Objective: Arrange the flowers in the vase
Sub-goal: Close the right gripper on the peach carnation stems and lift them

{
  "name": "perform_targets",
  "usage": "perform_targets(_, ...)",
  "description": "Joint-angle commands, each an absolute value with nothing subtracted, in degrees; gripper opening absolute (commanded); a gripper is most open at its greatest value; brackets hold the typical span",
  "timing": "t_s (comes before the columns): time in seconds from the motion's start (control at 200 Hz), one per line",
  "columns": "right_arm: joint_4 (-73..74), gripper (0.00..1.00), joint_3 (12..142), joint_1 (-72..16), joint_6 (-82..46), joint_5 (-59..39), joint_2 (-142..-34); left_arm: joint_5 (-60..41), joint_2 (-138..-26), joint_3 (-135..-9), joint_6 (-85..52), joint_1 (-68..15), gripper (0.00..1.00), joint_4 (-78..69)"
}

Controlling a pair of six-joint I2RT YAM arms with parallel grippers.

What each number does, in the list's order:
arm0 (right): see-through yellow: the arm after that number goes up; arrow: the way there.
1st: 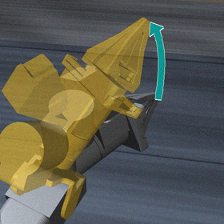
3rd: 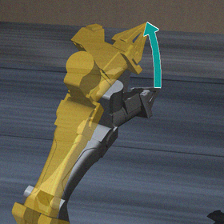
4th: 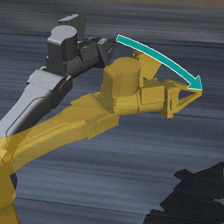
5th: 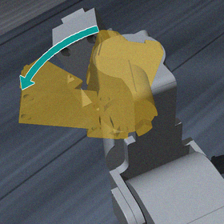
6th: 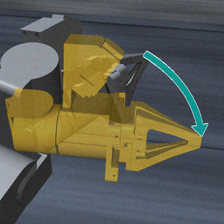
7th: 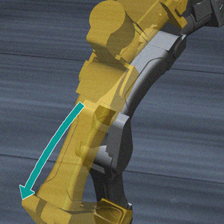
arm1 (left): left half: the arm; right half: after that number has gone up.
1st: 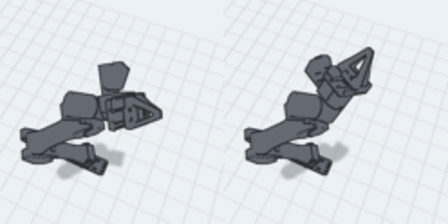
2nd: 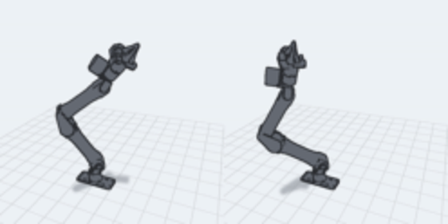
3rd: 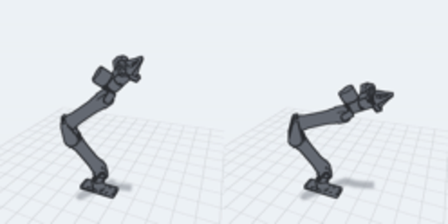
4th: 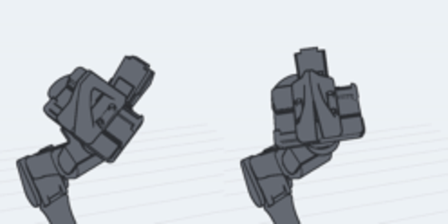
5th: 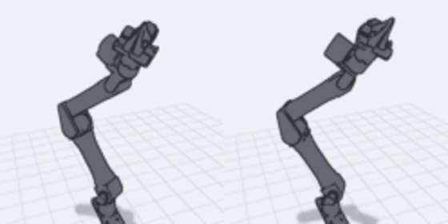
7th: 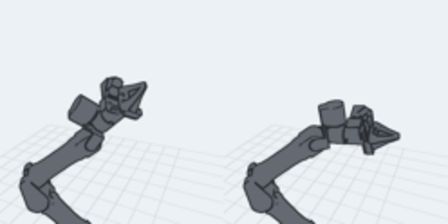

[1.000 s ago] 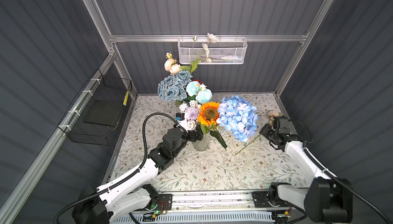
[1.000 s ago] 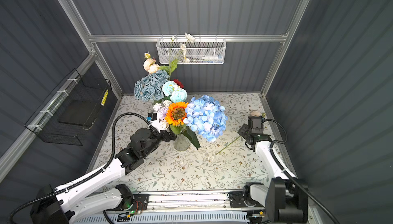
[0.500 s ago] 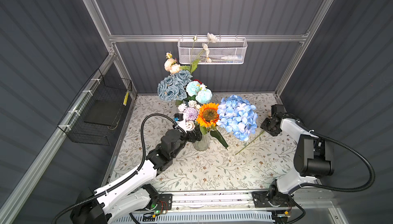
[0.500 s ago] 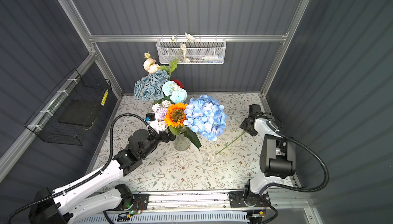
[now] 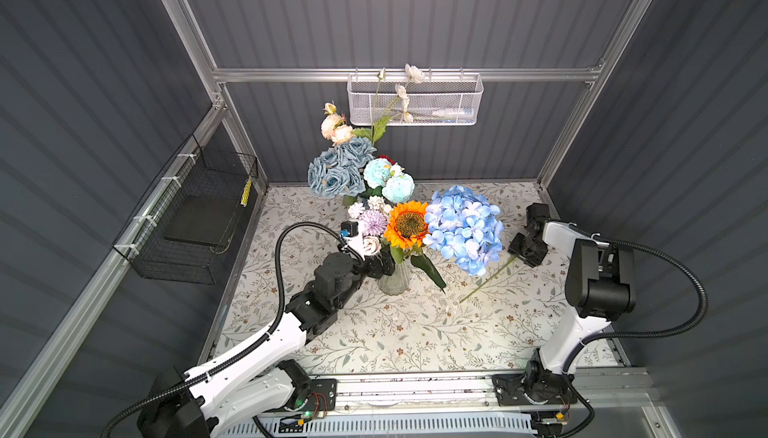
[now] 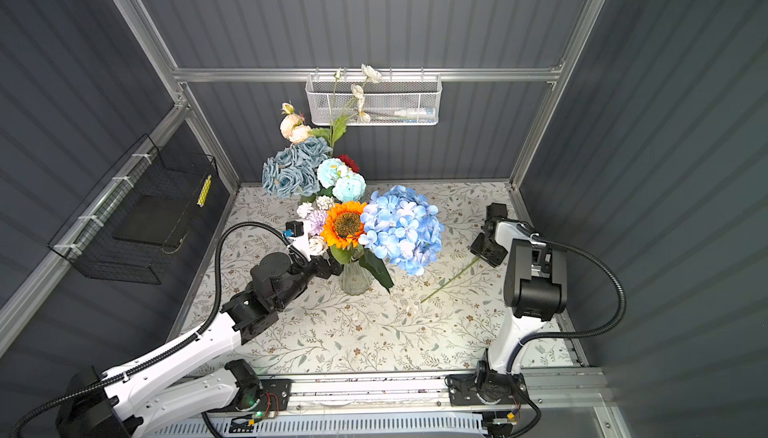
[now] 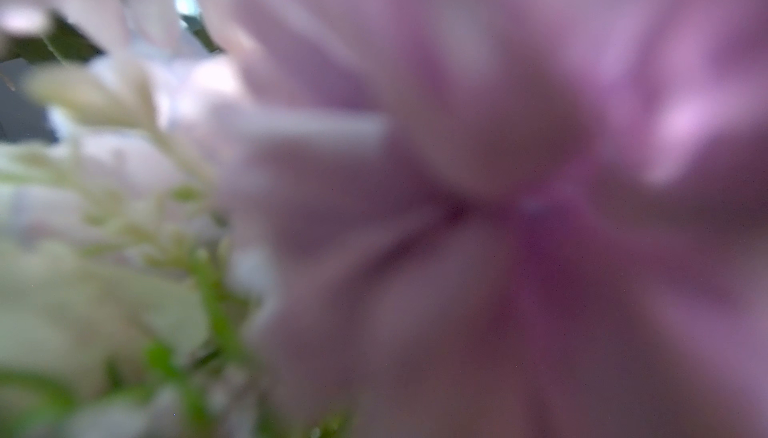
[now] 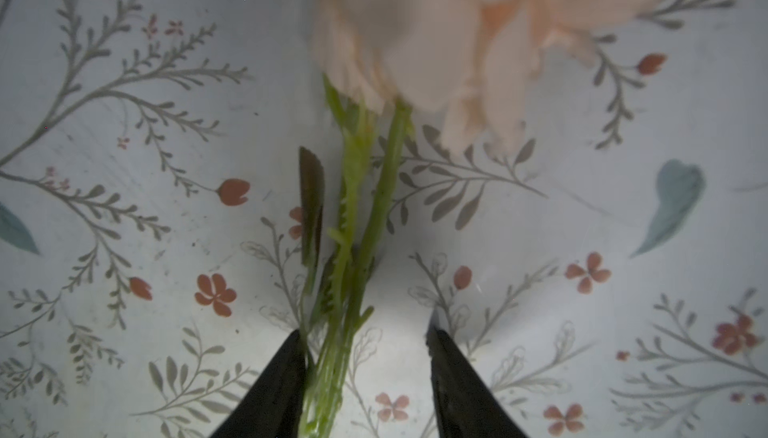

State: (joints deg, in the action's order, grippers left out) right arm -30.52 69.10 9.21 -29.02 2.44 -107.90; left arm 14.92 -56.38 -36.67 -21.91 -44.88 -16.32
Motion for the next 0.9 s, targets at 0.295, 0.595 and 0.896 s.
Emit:
perform_targets(0.295, -33.0, 0.17, 70.9, 10.2, -26.7, -0.1, -110.2, 13.8, -56.8, -36.4, -22.6, -44.7, 0.99, -18.4)
perform_targets(0.595, -31.1, 0.0, 67.1, 10.3, -25.4, -1.5, -106.6, 13.9, -55.7, -36.2, -23.0, -44.7, 0.99, -17.2)
perform_targets(0.896, -31.0, 0.0, 66.6, 10.3, -23.5, -5.5, -96.6, 14.1, -52.3, -36.9, -23.5, -44.7, 0.99, -12.5)
